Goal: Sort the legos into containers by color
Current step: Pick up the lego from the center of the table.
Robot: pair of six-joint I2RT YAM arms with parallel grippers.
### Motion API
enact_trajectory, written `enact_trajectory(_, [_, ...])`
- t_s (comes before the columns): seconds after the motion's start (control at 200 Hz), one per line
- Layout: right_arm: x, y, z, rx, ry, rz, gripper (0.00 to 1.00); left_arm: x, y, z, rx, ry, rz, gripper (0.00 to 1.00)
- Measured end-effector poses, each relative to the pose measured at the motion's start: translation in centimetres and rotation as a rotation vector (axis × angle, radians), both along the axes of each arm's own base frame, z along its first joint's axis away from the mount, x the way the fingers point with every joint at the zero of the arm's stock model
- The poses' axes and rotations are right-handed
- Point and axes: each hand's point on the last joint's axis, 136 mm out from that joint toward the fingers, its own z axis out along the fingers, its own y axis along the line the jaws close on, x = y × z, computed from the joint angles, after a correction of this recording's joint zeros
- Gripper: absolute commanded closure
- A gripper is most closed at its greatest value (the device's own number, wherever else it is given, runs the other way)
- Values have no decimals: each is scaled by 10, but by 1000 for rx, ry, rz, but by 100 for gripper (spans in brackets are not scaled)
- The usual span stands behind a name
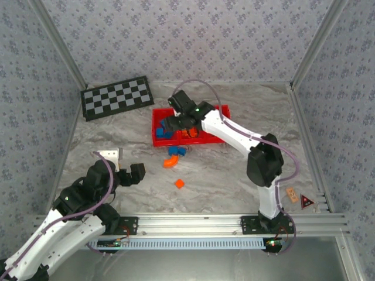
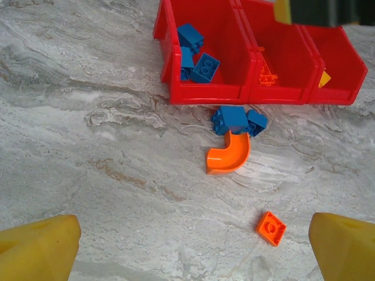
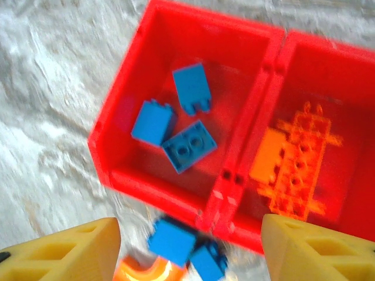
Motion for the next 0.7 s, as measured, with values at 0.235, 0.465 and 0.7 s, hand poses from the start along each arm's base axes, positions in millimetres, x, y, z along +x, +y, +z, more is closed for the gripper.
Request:
enact_trajectory(0.235, [-38,-40,-19,-66,-22,71,32,0,0,-1,4,4,0,0])
enact_trajectory(0.465, [-62,-53,-56,-128,-23,214,32,1,-1,-3,9,10,0,0])
enact_trajectory(0.7, [-69,-49,-83,-170,-24,344,39,1,-1,-3,9,11,0,0])
